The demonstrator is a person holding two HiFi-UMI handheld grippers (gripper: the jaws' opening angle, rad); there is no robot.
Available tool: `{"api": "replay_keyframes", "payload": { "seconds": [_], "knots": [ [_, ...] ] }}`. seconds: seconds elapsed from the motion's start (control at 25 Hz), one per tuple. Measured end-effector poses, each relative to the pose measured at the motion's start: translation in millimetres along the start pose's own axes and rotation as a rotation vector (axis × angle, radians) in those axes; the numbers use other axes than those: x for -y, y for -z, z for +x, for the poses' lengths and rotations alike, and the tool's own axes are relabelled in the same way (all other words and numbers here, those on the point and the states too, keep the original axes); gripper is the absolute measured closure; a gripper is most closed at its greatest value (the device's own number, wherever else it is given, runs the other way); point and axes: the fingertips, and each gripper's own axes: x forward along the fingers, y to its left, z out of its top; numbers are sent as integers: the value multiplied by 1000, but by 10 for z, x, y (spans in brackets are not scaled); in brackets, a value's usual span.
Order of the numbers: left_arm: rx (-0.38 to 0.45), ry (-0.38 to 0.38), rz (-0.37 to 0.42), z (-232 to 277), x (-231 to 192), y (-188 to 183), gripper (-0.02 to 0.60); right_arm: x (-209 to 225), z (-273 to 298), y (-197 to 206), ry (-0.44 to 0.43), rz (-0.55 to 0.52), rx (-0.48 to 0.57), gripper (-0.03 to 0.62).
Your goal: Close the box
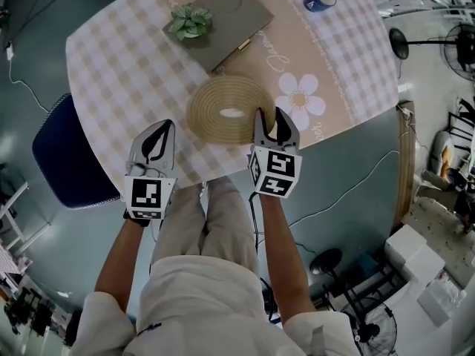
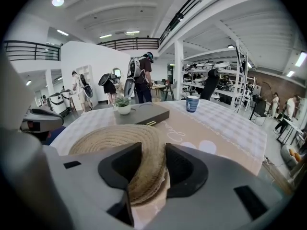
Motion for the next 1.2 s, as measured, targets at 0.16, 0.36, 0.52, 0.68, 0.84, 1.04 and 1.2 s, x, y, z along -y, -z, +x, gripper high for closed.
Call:
{"api": "replay_keyframes", "payload": {
  "seconds": [0.16, 0.36, 0.52, 0.68, 0.84, 1.04, 1.2],
  "knots": [
    [1, 11, -5, 24, 60, 6, 580, 21, -3, 15, 9, -55, -9, 431],
    [-3, 18, -3, 53, 62, -21, 580, 38, 34, 57, 25, -91, -18, 428],
    [4, 17, -13, 87, 63, -42, 580, 32, 47, 68, 60, -209, 15, 427],
    [1, 18, -15, 107, 57, -50, 580, 27, 43, 72, 79, -207, 39, 427],
    [4, 20, -18, 124, 68, -79, 580, 16, 43, 74, 99, -223, 43, 427],
    [2, 25, -19, 140, 97, -81, 580, 41, 34, 72, 93, -226, 48, 427],
    [-2, 26, -21, 137, 111, -72, 580, 37, 52, 83, 53, -241, 40, 424]
  ]
}}
